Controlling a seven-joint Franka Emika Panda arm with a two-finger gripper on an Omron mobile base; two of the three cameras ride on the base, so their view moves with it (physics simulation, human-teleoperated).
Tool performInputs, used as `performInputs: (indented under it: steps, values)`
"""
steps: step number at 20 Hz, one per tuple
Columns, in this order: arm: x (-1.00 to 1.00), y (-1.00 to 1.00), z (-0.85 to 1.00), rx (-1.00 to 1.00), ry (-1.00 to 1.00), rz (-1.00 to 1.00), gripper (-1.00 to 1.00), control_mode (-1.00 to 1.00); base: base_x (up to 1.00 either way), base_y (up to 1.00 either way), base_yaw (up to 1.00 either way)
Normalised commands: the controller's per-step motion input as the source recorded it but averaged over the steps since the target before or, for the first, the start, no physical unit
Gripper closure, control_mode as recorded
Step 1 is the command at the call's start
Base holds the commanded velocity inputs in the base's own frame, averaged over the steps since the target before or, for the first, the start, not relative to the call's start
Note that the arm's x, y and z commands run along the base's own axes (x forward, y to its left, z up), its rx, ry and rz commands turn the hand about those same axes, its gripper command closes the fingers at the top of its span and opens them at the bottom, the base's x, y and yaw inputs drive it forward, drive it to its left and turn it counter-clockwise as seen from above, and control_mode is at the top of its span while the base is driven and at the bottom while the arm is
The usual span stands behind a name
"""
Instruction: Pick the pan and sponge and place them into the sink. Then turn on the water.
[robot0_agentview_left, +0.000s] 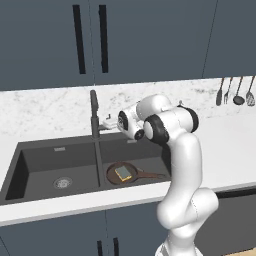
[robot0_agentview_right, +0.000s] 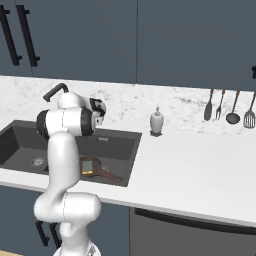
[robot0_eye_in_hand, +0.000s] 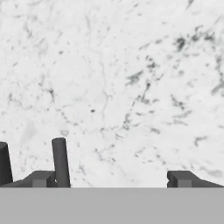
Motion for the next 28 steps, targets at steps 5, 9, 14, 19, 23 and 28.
performInputs:
  steps: [5, 9, 14, 19, 23, 28]
  values:
    - [0.0, -0.06, 0.0, 0.02, 0.0, -0.07, -1.0, -1.0, 0.0, 0.0, 0.0]
    - [-0.04, -0.21, 0.0, 0.11, -0.01, -0.08, -1.0, -1.0, 0.0, 0.0, 0.0]
    - [-0.03, -0.31, 0.0, 0.17, -0.03, -0.13, -1.0, -1.0, 0.0, 0.0, 0.0]
    - [-0.13, -0.47, 0.0, 0.28, -0.13, -0.15, -1.0, -1.0, 0.0, 0.0, 0.0]
    - [-0.17, -0.55, 0.0, 0.31, -0.14, -0.14, -1.0, -1.0, 0.0, 0.0, 0.0]
    - [-0.23, -0.71, 0.0, 0.33, -0.12, -0.14, -1.0, -1.0, 0.0, 0.0, 0.0]
